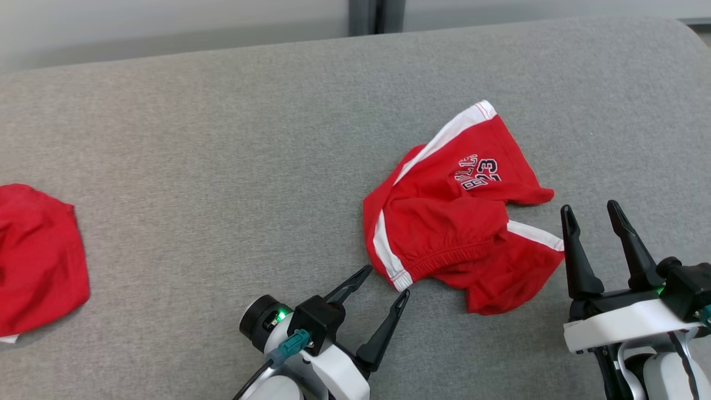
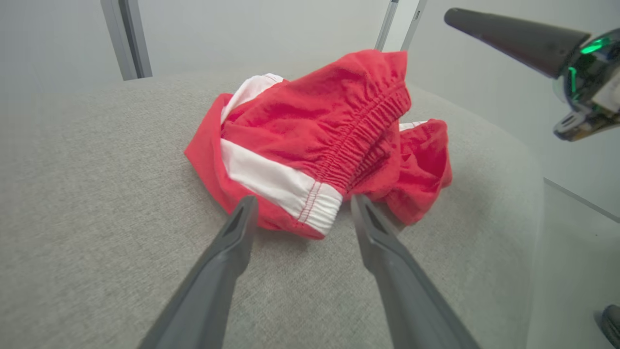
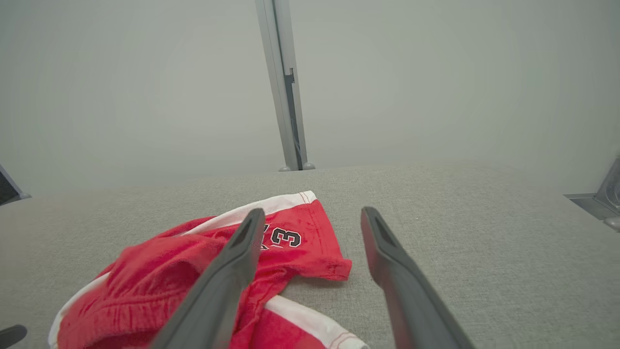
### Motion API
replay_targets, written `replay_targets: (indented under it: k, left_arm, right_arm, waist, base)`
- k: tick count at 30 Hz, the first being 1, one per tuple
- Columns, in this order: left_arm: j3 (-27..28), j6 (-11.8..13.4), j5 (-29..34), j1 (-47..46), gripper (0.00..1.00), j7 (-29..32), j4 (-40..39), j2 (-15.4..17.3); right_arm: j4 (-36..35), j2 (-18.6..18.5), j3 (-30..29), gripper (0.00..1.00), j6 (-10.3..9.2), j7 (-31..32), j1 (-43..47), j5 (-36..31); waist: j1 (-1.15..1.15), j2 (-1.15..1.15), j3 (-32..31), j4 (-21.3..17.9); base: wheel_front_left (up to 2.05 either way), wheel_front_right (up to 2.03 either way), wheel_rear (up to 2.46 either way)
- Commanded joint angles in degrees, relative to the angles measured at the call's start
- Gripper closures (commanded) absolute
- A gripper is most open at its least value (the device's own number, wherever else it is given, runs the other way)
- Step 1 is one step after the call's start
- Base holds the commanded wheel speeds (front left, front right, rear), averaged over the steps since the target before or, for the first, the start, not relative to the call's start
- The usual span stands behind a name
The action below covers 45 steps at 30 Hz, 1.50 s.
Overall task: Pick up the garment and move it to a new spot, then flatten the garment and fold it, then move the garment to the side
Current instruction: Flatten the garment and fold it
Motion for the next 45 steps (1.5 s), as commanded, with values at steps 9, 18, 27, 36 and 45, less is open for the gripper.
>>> replay_targets:
  k: [9, 18, 27, 36, 45]
  left_arm:
    - [-1.6, 0.96, -1.12, -3.87, 0.0, -1.81, 5.11, -0.5]
    - [-0.47, 3.7, -2.15, -6.03, 1.0, -3.25, 8.3, -0.5]
    - [2.94, 5.82, -2.47, -5.15, 1.0, -5.15, 7.64, 2.36]
    - [7.05, 7.83, -1.26, -2.81, 1.0, -5.6, 1.49, 9.04]
    - [10.87, 8.72, -0.22, -2.63, 1.0, -5.43, -3.04, 16.3]
  right_arm:
    - [0.92, 0.2, -0.03, 0.0, 0.01, -1.21, -1.87, 0.8]
    - [0.97, 0.3, -0.27, 0.0, 0.01, -1.64, -2.23, 1.02]
    - [1.55, 0.31, -0.84, 0.0, 0.01, -1.96, -2.31, 1.16]
    - [1.64, 0.3, -1.9, 0.0, 0.01, -1.7, -1.39, 1.23]
    - [1.24, 0.3, -2.34, 0.0, 0.01, -1.05, -0.99, 1.04]
  waist:
    - [0.0, 0.0, 2.25, -2.29]
    - [0.0, 0.0, 3.06, -2.17]
    - [0.0, 0.0, 2.79, -0.78]
    - [0.0, 0.0, 2.07, 1.82]
    - [0.0, 0.0, 0.5, 2.73]
  base:
    - [0.0, 0.0, 0.0]
    - [0.0, 0.0, 0.0]
    - [0.0, 0.0, 0.0]
    - [0.0, 0.0, 0.0]
    - [0.0, 0.0, 0.0]
